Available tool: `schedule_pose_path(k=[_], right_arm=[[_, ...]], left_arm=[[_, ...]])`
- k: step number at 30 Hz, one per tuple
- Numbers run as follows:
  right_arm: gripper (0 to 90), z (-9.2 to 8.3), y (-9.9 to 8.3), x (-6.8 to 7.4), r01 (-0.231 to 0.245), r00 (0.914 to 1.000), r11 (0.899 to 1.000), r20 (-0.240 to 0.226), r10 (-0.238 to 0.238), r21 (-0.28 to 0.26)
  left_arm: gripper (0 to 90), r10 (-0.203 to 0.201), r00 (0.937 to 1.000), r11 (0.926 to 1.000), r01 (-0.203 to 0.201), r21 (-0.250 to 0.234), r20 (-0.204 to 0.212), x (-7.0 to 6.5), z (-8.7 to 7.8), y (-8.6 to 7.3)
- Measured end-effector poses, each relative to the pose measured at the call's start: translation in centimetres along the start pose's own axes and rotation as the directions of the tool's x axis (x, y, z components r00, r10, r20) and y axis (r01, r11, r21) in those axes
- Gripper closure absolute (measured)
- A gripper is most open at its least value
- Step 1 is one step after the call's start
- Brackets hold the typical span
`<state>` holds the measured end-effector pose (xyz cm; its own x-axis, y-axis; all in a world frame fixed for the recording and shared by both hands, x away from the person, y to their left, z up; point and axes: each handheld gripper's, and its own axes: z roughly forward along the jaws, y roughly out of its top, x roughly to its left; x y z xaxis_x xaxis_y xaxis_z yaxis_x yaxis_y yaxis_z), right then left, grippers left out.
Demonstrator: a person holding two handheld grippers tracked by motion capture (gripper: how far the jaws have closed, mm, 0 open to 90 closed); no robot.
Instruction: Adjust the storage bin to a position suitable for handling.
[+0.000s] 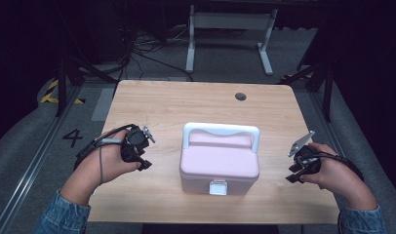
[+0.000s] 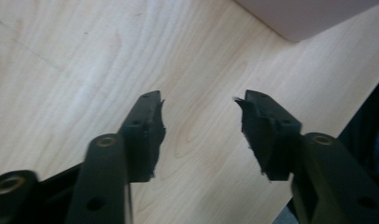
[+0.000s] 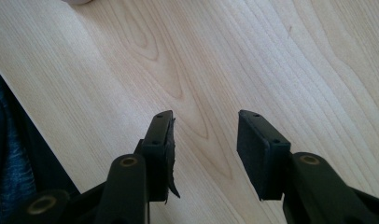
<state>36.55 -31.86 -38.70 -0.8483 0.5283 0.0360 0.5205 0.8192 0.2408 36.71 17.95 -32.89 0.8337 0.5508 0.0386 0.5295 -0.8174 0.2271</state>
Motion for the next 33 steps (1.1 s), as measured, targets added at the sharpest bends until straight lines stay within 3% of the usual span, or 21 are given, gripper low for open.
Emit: schedule_pose_path(k=[5,20,33], right_arm=[[57.2,0.1,-0.5,0.1,-0.011,0.9999,1.0,0.0,0.011,0.001],[55.9,0.2,-1.6,0.6,-0.039,0.9992,0.999,0.003,0.039,-0.001],[55.1,0.2,-2.6,0.8,-0.063,0.998,0.998,0.004,0.063,-0.001]], left_arm=[[50.5,0.017,0.9998,0.9994,-0.017,-0.028,0.0,0.0,-1.1,1.1],[43.8,0.115,0.9932,0.9897,-0.116,-0.084,-0.02,-0.4,-4.7,5.7],[41.7,0.17,0.9854,0.9789,-0.17,-0.114,-0.004,-0.7,-5.8,9.3]])
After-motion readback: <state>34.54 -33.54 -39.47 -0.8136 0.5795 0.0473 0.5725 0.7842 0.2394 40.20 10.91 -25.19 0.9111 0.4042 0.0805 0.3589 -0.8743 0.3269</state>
